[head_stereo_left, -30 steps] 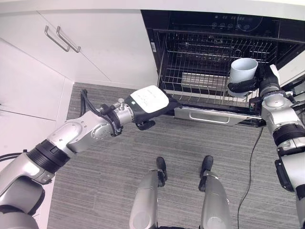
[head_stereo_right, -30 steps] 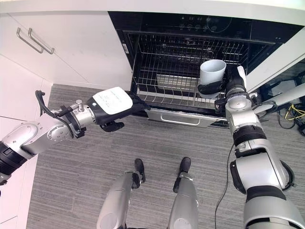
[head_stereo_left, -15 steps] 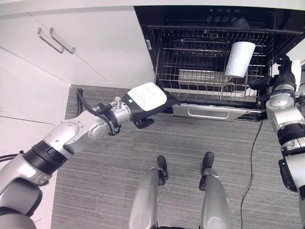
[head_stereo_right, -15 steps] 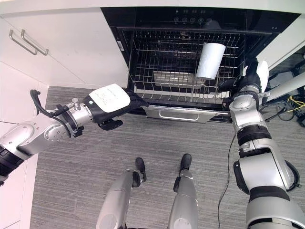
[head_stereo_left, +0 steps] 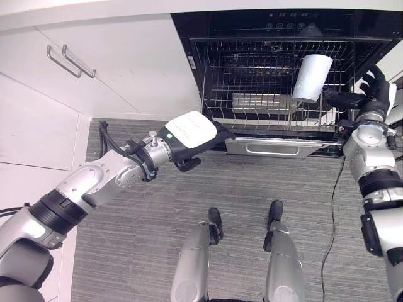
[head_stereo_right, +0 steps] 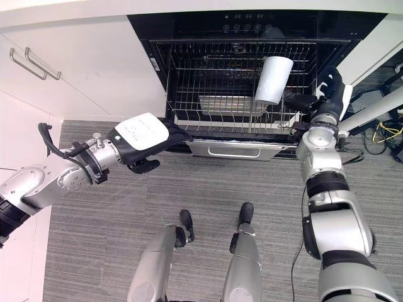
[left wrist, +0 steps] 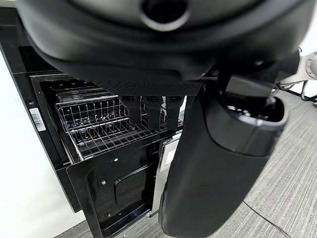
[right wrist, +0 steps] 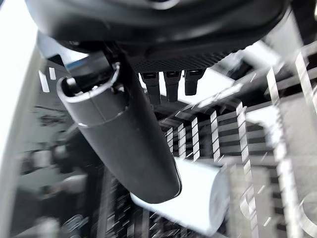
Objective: Place the dishes in the dishwasher.
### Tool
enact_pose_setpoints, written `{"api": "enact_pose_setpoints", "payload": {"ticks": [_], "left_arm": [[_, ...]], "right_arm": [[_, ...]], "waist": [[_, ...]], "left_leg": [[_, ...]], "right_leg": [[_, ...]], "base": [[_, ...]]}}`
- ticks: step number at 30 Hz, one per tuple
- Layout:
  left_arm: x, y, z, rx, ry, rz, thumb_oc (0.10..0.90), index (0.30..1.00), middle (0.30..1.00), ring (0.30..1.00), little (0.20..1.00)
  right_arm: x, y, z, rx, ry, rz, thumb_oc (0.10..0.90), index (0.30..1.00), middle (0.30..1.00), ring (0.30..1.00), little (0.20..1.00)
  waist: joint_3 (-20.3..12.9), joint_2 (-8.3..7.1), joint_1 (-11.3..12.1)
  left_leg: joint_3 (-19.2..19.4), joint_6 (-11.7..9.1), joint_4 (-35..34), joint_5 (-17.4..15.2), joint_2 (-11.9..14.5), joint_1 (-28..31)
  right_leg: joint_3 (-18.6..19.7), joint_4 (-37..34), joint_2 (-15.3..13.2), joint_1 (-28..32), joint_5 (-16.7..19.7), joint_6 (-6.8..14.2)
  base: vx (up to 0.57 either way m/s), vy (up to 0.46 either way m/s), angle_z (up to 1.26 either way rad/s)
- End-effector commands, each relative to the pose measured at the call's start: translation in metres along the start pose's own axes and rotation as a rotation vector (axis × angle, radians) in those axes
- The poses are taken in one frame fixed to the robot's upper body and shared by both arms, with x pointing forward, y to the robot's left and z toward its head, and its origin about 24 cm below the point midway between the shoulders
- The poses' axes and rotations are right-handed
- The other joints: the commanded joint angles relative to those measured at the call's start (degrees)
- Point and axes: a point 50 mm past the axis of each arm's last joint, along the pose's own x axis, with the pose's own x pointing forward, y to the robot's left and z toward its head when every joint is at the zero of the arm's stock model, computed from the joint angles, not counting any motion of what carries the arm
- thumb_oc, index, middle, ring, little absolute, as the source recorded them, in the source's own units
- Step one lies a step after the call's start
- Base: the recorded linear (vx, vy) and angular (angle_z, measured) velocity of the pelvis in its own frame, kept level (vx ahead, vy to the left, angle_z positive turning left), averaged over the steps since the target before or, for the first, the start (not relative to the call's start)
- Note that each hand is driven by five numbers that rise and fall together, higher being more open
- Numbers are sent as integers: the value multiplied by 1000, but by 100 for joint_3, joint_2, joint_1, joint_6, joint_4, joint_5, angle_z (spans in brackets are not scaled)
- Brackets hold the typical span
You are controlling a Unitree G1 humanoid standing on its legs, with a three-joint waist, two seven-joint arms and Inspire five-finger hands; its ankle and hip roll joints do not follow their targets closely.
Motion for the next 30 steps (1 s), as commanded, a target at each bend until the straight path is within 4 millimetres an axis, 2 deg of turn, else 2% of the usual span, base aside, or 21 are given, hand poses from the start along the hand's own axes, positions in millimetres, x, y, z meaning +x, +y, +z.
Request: {"api": "enact_pose_setpoints", "payload": {"ticks": [1,5,7,9,14,18,19,21,25,30], "left_arm": [[-9,20,1,9,31,172,800,900,900,900,900],[-19,5,-3,-18,92,229,800,900,900,900,900],[-25,-9,-3,-46,135,290,800,900,900,900,900],[-28,-16,-2,-69,155,332,800,900,900,900,900],[-35,-36,3,-238,218,555,800,900,900,900,900],[-41,-38,15,-500,226,874,800,900,900,900,900],[-41,-38,17,-537,226,909,800,900,900,900,900],[-47,-34,27,-737,181,1084,800,900,900,900,900],[-54,-24,32,-906,127,1227,800,900,900,900,900],[-54,-21,31,-1011,129,1259,800,900,900,900,900]], "right_arm": [[-4,2,77,187,-376,51,800,900,900,900,900],[-32,15,75,282,-433,134,800,900,900,900,900],[-51,22,64,345,-431,181,800,900,900,900,900],[-60,25,58,373,-427,202,800,900,900,900,900],[-91,40,40,430,-406,333,800,900,900,900,900],[-125,52,26,466,-406,487,800,900,900,900,900],[-128,52,24,462,-406,504,800,900,900,900,900],[-143,49,15,442,-397,552,800,900,900,900,900],[-156,42,6,389,-382,595,800,900,900,900,900],[-163,32,-5,366,-332,627,800,900,900,900,900]], "waist": [[-60,371,-91],[-155,237,-167],[-289,86,-193],[-368,32,-210],[-727,-168,-294],[-1149,-328,-364],[-1223,-345,-367],[-1514,-449,-360],[-1850,-599,-370],[-2055,-671,-463]], "left_leg": [[-523,-138,-1495,425,-417,813],[-449,-109,-1495,329,-397,1052],[-401,-84,-1495,228,-376,1237],[-376,-72,-1495,219,-341,1312],[-324,-54,-1495,41,-269,1694],[-314,-85,-1495,-62,-173,1974],[-320,-91,-1495,-38,-153,1965],[-336,-150,-1495,-72,-112,2044],[-352,-230,-1495,-111,-52,2070],[-310,-280,-1495,-192,-18,2138]], "right_leg": [[-149,995,478,690,-1793,-223],[-171,925,464,918,-1819,-227],[-196,871,459,1112,-1861,-233],[-213,809,475,1201,-1820,-246],[-214,471,515,1674,-1815,-242],[-221,198,541,2029,-1762,-193],[-226,198,542,2014,-1733,-194],[-256,198,521,2104,-1762,-146],[-330,198,486,2180,-1789,-68],[-311,198,434,2191,-1807,3]], "base": [[14,45,-4],[21,7,-9],[50,-31,-4],[42,-30,-4],[83,-8,-2],[57,5,-5],[51,-23,-11],[29,-36,-8],[-32,-61,2],[-72,-36,-1]]}}
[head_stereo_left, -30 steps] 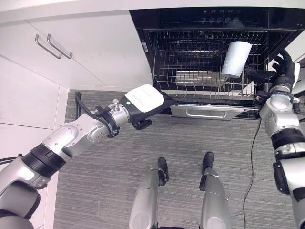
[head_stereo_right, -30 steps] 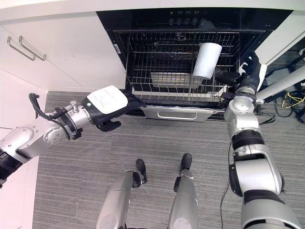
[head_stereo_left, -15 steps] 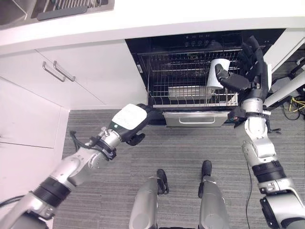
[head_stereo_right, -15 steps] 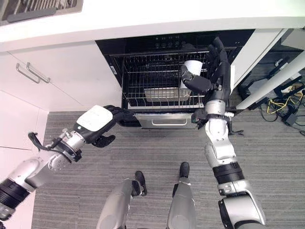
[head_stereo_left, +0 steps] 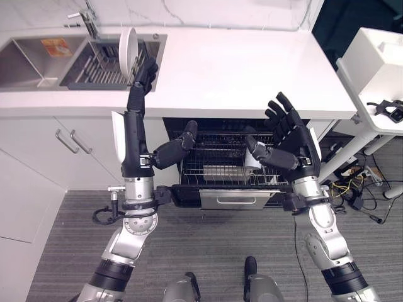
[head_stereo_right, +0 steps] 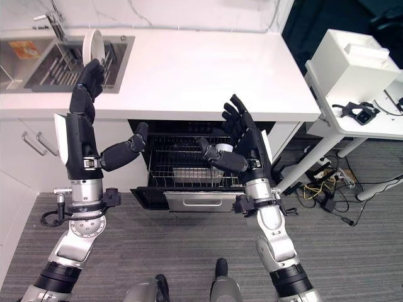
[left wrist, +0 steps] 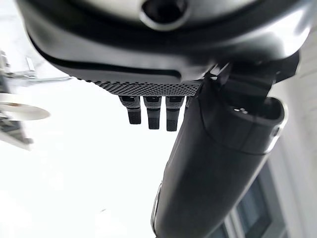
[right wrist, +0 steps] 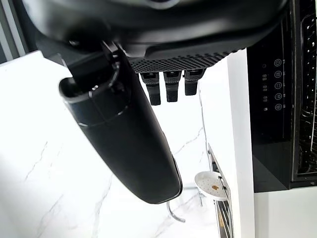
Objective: Place the dishes in the dishwasher.
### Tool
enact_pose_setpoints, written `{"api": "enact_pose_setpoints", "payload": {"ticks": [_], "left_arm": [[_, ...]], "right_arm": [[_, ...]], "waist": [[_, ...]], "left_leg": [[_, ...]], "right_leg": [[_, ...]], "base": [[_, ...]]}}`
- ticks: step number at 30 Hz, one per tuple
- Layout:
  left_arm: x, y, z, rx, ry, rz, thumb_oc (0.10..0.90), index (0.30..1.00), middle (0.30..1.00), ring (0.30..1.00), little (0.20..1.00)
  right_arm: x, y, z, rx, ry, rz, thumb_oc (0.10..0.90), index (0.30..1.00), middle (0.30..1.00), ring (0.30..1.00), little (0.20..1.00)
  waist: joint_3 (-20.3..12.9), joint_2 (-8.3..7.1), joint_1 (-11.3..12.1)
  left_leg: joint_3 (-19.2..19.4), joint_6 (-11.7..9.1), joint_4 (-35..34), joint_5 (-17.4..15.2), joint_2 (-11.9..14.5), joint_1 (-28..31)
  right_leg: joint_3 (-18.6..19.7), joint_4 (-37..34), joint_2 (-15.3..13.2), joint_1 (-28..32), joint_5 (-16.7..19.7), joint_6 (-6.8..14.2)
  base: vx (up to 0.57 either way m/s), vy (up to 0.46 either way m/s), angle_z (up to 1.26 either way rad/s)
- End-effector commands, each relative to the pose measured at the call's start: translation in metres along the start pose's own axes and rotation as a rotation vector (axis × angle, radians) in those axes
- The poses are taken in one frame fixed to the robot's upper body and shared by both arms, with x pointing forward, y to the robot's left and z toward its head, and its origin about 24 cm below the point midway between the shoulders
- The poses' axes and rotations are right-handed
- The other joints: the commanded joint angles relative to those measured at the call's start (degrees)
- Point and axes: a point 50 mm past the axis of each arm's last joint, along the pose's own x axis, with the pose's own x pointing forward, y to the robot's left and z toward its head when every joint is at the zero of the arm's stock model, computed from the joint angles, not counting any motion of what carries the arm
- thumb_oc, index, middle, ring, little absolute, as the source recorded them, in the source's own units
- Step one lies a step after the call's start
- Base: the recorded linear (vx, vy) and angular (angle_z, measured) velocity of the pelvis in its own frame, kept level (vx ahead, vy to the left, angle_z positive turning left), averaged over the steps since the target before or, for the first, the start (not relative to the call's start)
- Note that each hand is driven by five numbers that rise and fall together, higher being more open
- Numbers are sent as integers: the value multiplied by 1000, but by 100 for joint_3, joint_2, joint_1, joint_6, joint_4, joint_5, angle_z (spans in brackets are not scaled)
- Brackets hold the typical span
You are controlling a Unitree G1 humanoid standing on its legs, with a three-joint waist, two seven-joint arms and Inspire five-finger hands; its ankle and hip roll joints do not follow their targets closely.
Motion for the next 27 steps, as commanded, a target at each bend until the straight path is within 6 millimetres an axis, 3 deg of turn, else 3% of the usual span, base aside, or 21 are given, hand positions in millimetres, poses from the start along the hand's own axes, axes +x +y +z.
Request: {"api": "enact_pose_setpoints", "payload": {"ticks": [1,12,14,20,27], "left_arm": [[7,4,16,-126,-77,26,800,900,900,900,900],[-3,7,2,-59,46,-72,800,900,900,900,900],[-12,8,-12,-82,171,-128,800,900,900,900,900],[-30,10,-30,-62,318,-196,800,900,900,900,900],[-42,9,-37,-101,381,-298,800,900,900,900,900]], "right_arm": [[6,-3,41,-62,-217,68,800,900,900,900,900],[-5,-12,36,-54,-193,62,800,900,900,900,900],[-8,-16,43,-74,-233,34,800,900,900,900,900],[-14,-27,40,-81,-195,17,800,900,900,900,900],[-18,-34,36,-90,-175,11,800,900,900,900,900]], "waist": [[-524,165,-65],[-661,140,-194],[-678,154,-227],[-703,166,-265],[-719,183,-273]], "left_leg": [[-421,-57,-803,18,-186,328],[-213,-67,-803,-93,-132,458],[-179,-73,-803,-119,-118,493],[-150,-56,-803,-144,-106,536],[-157,-52,-803,-158,-110,563]], "right_leg": [[-241,1023,155,385,-1655,17],[-75,1023,38,249,-1577,170],[-37,1023,52,259,-1589,184],[-17,1023,54,273,-1594,186],[10,1023,59,281,-1589,194]], "base": [[0,0,0],[-24,-8,-8],[0,0,0],[0,2,-1],[0,6,-7]]}}
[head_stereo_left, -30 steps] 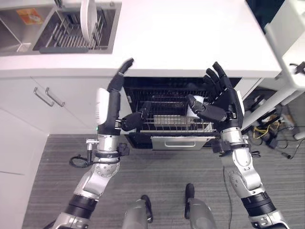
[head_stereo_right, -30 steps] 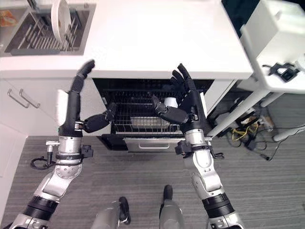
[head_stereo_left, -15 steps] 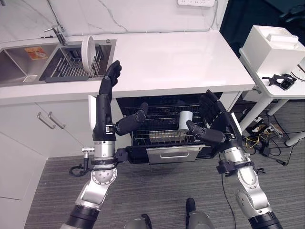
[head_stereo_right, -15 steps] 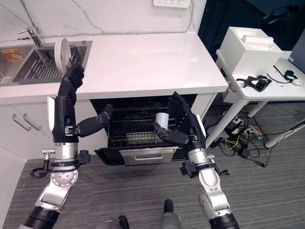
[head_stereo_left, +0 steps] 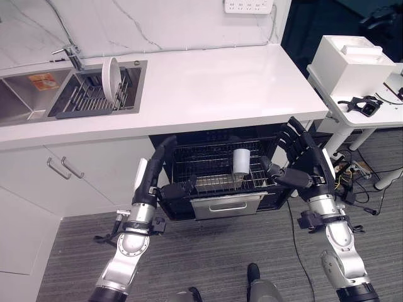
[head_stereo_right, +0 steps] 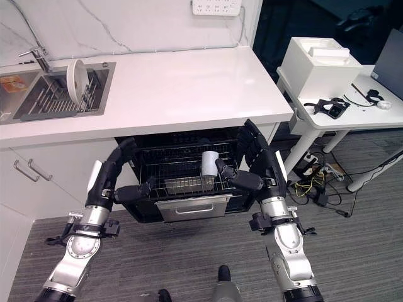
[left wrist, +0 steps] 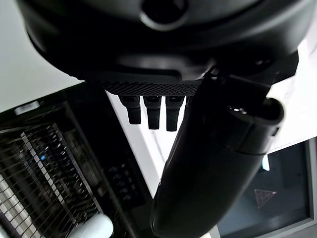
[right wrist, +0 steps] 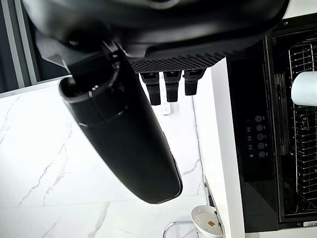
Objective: Place the dishes in the dishwasher.
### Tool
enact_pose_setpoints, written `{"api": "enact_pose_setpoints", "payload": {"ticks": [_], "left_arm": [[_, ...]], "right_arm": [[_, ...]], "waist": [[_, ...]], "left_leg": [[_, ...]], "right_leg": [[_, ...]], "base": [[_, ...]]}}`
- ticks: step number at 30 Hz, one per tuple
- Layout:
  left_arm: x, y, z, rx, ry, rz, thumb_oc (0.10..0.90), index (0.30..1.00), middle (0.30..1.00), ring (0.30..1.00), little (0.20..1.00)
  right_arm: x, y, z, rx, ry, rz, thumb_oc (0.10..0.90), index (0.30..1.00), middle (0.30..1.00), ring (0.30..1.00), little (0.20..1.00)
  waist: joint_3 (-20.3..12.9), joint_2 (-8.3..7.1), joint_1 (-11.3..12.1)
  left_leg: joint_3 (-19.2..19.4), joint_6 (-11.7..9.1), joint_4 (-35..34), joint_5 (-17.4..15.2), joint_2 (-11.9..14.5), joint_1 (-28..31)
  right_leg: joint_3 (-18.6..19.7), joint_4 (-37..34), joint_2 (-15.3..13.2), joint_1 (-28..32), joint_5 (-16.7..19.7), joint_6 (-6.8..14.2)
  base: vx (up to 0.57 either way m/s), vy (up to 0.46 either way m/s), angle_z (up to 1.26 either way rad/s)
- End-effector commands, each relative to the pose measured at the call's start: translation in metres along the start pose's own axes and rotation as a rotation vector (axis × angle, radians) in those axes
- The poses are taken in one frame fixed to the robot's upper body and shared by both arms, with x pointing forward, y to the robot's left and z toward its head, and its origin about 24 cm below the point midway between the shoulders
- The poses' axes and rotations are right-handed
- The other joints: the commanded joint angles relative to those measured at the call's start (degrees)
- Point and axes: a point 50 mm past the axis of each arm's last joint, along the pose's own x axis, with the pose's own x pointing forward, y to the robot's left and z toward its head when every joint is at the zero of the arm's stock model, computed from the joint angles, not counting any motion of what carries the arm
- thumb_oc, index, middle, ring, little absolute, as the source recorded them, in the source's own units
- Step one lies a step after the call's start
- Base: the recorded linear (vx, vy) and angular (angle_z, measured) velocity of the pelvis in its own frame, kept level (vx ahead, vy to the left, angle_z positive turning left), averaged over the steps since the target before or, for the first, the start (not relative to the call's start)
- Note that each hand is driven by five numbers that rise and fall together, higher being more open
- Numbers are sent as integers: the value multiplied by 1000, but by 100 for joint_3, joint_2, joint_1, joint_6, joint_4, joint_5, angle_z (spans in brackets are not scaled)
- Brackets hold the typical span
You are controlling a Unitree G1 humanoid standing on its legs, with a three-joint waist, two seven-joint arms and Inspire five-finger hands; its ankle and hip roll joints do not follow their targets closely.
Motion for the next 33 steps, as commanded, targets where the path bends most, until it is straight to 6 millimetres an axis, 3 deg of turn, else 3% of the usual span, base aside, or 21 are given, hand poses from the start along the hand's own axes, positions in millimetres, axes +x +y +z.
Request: {"api": "enact_pose_setpoints", "payload": {"ticks": [1,6,9,11,13,14,16,17,19,20,23,24,27,29,31,33], "left_arm": [[30,10,56,-253,-284,5,800,900,900,900,900],[26,11,50,-265,-265,24,800,900,900,900,900],[29,11,53,-280,-281,18,800,900,900,900,900],[31,7,56,-287,-294,-3,800,900,900,900,900],[33,5,60,-279,-312,-21,800,900,900,900,900],[32,5,62,-286,-325,-26,800,900,900,900,900],[31,5,63,-291,-331,-24,800,900,900,900,900],[29,7,65,-298,-343,-15,800,900,900,900,900],[28,9,67,-287,-362,-26,800,900,900,900,900],[29,8,68,-276,-373,-35,800,900,900,900,900],[31,7,68,-240,-365,-57,800,900,900,900,900],[34,5,67,-227,-343,-64,800,900,900,900,900],[31,13,63,-185,-318,-41,800,900,900,900,900],[28,20,63,-165,-312,-25,800,900,900,900,900],[29,24,66,-140,-327,-26,800,900,900,900,900],[31,23,69,-126,-343,-23,800,900,900,900,900]], "right_arm": [[32,6,41,97,-234,116,800,900,900,900,900],[27,1,40,134,-228,118,800,900,900,900,900],[25,-4,42,91,-243,73,800,900,900,900,900],[25,-8,44,62,-251,42,800,900,900,900,900],[27,-7,46,35,-250,59,800,900,900,900,900],[28,-4,48,7,-243,72,800,900,900,900,900],[29,-4,49,-2,-240,77,800,900,900,900,900],[30,-4,54,-7,-243,84,800,900,900,900,900],[31,-9,64,-9,-268,75,800,900,900,900,900],[31,-10,69,-21,-285,71,800,900,900,900,900],[29,-16,71,-64,-304,35,800,900,900,900,900],[24,-19,67,-47,-293,17,800,900,900,900,900],[18,-19,62,-19,-280,19,800,900,900,900,900],[17,-19,61,3,-284,15,800,900,900,900,900],[17,-20,60,9,-284,10,800,900,900,900,900],[16,-20,59,13,-282,6,800,900,900,900,900]], "waist": [[-254,112,378],[-256,71,292],[-216,-89,202],[-177,-143,165],[-143,-54,145],[-123,65,139],[-121,126,141],[-116,244,124],[-82,379,10],[-68,427,-52],[-60,462,-69],[-68,424,-11],[-118,417,120],[-114,398,193],[-154,327,204],[-148,220,166]], "left_leg": [[-1194,199,-509,26,-720,-26],[-1176,200,-509,-21,-728,134],[-621,205,-509,9,-611,347],[-484,102,-509,182,-376,344],[-656,-47,-509,285,-53,265],[-916,-189,-509,335,203,153],[-1072,-275,-509,421,336,79],[-1340,-430,-509,616,681,-28],[-1312,-534,-509,722,1059,-23],[-1196,-554,-509,594,1074,0],[-1068,-542,-509,396,814,61],[-1135,-412,-509,293,425,127],[-873,-187,-509,170,173,199],[-729,-48,-509,58,79,223],[-576,69,-509,-56,-96,169],[-521,90,-509,-101,-321,157]], "right_leg": [[-152,1039,755,305,-1511,-25],[-124,1039,874,454,-1666,-202],[-222,1039,685,541,-1689,-271],[-325,1039,589,580,-1672,-287],[-374,1039,596,620,-1710,-284],[-370,1039,595,652,-1755,-257],[-352,1039,594,675,-1794,-249],[-282,1039,526,718,-1866,-224],[-282,1043,288,746,-1847,-107],[-283,1112,110,706,-1809,4],[-291,1163,-389,713,-1649,289],[-291,1088,-752,741,-1240,393],[-715,1162,-872,697,-1014,276],[-848,1296,-573,645,-1204,216],[-1013,1157,288,619,-1552,29],[-990,1039,750,569,-1649,-126]], "base": [[0,0,0],[109,-81,13],[86,-28,20],[72,98,18],[120,336,29],[133,386,20],[127,459,13],[190,776,2],[196,972,-13],[132,842,-9],[169,659,15],[220,573,19],[146,468,3],[63,293,-31],[75,256,-49],[64,190,1]]}}
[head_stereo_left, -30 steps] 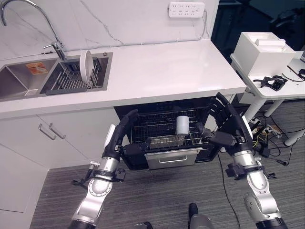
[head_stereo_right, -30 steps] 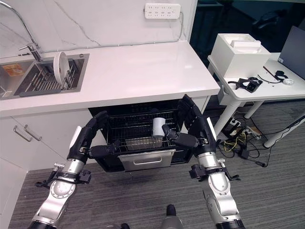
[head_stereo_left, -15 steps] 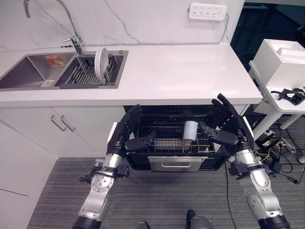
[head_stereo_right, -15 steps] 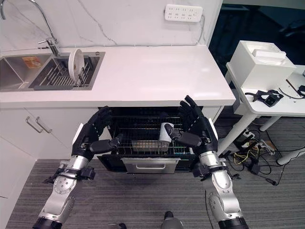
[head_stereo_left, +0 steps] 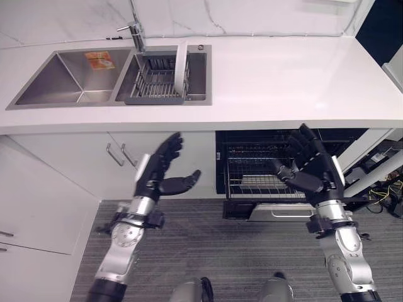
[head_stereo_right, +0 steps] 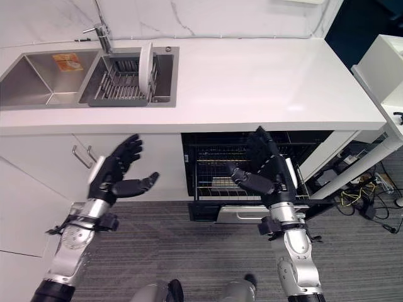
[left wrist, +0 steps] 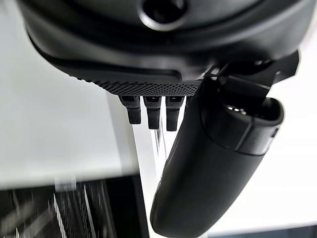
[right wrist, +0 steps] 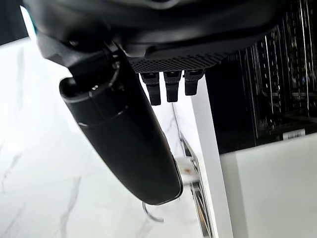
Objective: Place the dishes in the dishwasher.
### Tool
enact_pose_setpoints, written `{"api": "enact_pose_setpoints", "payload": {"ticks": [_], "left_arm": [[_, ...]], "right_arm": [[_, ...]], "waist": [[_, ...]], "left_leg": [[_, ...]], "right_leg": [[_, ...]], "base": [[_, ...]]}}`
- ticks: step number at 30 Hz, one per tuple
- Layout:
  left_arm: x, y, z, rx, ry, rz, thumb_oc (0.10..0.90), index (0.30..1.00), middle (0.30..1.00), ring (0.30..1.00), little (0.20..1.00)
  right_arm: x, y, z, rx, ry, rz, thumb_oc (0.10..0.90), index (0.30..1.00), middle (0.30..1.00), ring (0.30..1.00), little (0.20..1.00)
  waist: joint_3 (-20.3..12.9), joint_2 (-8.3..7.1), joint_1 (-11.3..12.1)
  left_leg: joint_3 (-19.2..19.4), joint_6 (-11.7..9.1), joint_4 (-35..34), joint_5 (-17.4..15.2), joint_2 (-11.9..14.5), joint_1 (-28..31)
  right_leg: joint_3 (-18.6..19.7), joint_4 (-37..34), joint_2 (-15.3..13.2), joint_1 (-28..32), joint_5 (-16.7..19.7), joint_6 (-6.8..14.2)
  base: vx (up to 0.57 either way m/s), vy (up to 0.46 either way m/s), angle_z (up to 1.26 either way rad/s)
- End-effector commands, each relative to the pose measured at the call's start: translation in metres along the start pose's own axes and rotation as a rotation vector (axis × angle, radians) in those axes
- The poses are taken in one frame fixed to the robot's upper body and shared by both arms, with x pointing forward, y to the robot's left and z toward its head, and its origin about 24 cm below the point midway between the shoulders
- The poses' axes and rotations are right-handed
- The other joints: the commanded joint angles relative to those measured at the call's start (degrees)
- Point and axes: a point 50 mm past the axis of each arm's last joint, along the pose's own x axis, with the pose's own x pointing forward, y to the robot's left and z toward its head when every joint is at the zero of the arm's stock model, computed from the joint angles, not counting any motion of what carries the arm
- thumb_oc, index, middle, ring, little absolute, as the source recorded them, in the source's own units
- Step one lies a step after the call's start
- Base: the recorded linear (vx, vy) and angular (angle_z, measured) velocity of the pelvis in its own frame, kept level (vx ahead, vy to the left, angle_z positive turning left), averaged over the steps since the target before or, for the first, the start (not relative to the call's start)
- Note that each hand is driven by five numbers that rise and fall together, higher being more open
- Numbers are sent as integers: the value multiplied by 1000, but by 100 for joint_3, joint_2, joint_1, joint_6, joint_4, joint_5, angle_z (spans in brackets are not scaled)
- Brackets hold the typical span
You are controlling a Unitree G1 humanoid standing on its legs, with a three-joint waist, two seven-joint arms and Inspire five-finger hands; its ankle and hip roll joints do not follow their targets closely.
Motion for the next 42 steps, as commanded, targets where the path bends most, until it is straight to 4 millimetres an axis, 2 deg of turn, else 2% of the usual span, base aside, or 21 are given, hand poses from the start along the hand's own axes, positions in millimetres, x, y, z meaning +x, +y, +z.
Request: {"api": "enact_pose_setpoints", "payload": {"ticks": [1,3,4,6,10,11,12,13,14,17,18,19,21,25,26,31,36,38,39,40,42], "left_arm": [[16,-19,58,49,-310,-104,800,900,900,900,900],[19,-24,61,45,-320,-112,800,900,900,900,900],[20,-27,60,50,-325,-129,800,900,900,900,900],[21,-30,59,74,-332,-148,800,900,900,900,900],[18,-34,58,107,-339,-182,800,900,900,900,900],[16,-32,59,88,-341,-182,800,900,900,900,900],[16,-32,59,86,-340,-181,800,900,900,900,900],[15,-31,59,74,-337,-179,800,900,900,900,900],[15,-31,57,68,-324,-179,800,900,900,900,900],[12,-31,57,83,-329,-191,800,900,900,900,900],[9,-30,57,86,-332,-189,800,900,900,900,900],[8,-29,57,83,-332,-182,800,900,900,900,900],[6,-27,55,80,-326,-169,800,900,900,900,900],[8,-27,53,81,-336,-189,800,900,900,900,900],[7,-27,54,108,-343,-198,800,900,900,900,900],[9,-29,58,144,-353,-229,800,900,900,900,900],[12,-28,60,145,-339,-234,800,900,900,900,900],[11,-27,59,159,-330,-225,800,900,900,900,900],[7,-23,58,180,-325,-190,800,900,900,900,900],[5,-20,58,186,-324,-169,800,900,900,900,900],[5,-20,60,184,-328,-164,800,900,900,900,900]], "right_arm": [[21,-1,59,-66,-304,52,800,900,900,900,900],[21,-5,62,-72,-320,44,800,900,900,900,900],[21,-8,64,-75,-333,33,800,900,900,900,900],[21,-11,66,-69,-351,19,800,900,900,900,900],[20,-15,69,-61,-374,7,800,900,900,900,900],[18,-15,68,-76,-370,9,800,900,900,900,900],[18,-15,68,-77,-369,9,800,900,900,900,900],[18,-14,67,-81,-368,8,800,900,900,900,900],[18,-12,65,-78,-367,11,800,900,900,900,900],[20,-7,66,-86,-383,22,800,900,900,900,900],[22,-4,70,-97,-396,32,800,900,900,900,900],[25,-1,72,-98,-399,40,800,900,900,900,900],[27,2,72,-92,-391,50,800,900,900,900,900],[27,5,69,-112,-388,53,800,900,900,900,900],[28,5,71,-113,-406,41,800,900,900,900,900],[24,0,71,-99,-407,17,800,900,900,900,900],[24,3,70,-95,-417,13,800,900,900,900,900],[24,7,69,-84,-416,32,800,900,900,900,900],[26,15,67,-70,-406,76,800,900,900,900,900],[28,19,66,-65,-398,96,800,900,900,900,900],[30,21,65,-71,-398,86,800,900,900,900,900]], "waist": [[-488,-132,-254],[-480,-222,-314],[-446,-194,-422],[-457,-212,-481],[-472,-325,-485],[-372,-491,-445],[-357,-487,-445],[-277,-513,-415],[-241,-468,-387],[-230,-387,-339],[-178,-275,-242],[-152,-169,-171],[-136,-88,-118],[-144,47,-113],[-169,76,-106],[-293,154,-179],[-375,271,-164],[-380,315,-120],[-374,314,23],[-376,287,128],[-372,146,182]], "left_leg": [[-231,-498,-408,105,-104,175],[-315,-442,-408,123,-370,133],[-493,-353,-408,138,-479,148],[-536,-305,-408,100,-533,105],[-203,-341,-408,161,-583,282],[-83,-441,389,437,-588,99],[-92,-458,519,428,-557,28],[-219,-517,1233,523,-512,-274],[-403,-553,1240,715,-440,-532],[-533,-601,189,1001,-385,-422],[-908,-746,-408,1307,-247,-687],[-1289,-855,-408,1368,-140,-1026],[-1589,-917,-408,1434,-88,-1246],[-1485,-942,-408,1500,-74,-1378],[-1456,-916,-408,1303,-71,-1333],[-1069,-749,-408,923,-158,-991],[-1020,-543,-408,666,-266,-660],[-859,-526,-408,576,-167,-541],[-553,-540,-408,479,-22,-439],[-390,-548,-408,443,39,-412],[-379,-541,-408,469,-54,-485]], "right_leg": [[-34,-631,746,444,-331,50],[166,-631,842,276,-322,-26],[550,-631,898,68,-120,25],[686,-631,980,16,-213,-48],[801,-631,802,33,-260,-95],[892,-631,666,166,-301,-192],[885,-631,678,175,-306,-207],[944,-631,686,256,-287,-264],[1020,-631,784,307,-270,-282],[1226,-631,923,397,-377,-255],[1441,-631,1102,574,-535,-238],[1603,-631,1233,700,-637,-245],[1758,-631,1311,825,-710,-254],[1797,-631,1310,1032,-828,-250],[1814,-631,1279,1079,-865,-221],[1636,-631,1026,1210,-935,-106],[1241,-631,848,1124,-781,-11],[777,-602,750,1019,-710,24],[73,-631,534,920,-616,97],[-217,-631,344,898,-585,154],[-52,-631,261,791,-595,158]], "base": [[28,151,5],[2,94,11],[-1,27,16],[-31,-57,60],[29,-65,46],[61,-91,9],[51,-100,11],[89,-24,14],[143,23,9],[183,156,-12],[298,294,-33],[355,325,-47],[282,203,-49],[314,213,-61],[291,249,-47],[276,225,-11],[187,182,-22],[54,90,-39],[-1,55,-71],[-50,-46,-208],[-55,-99,-199]]}}
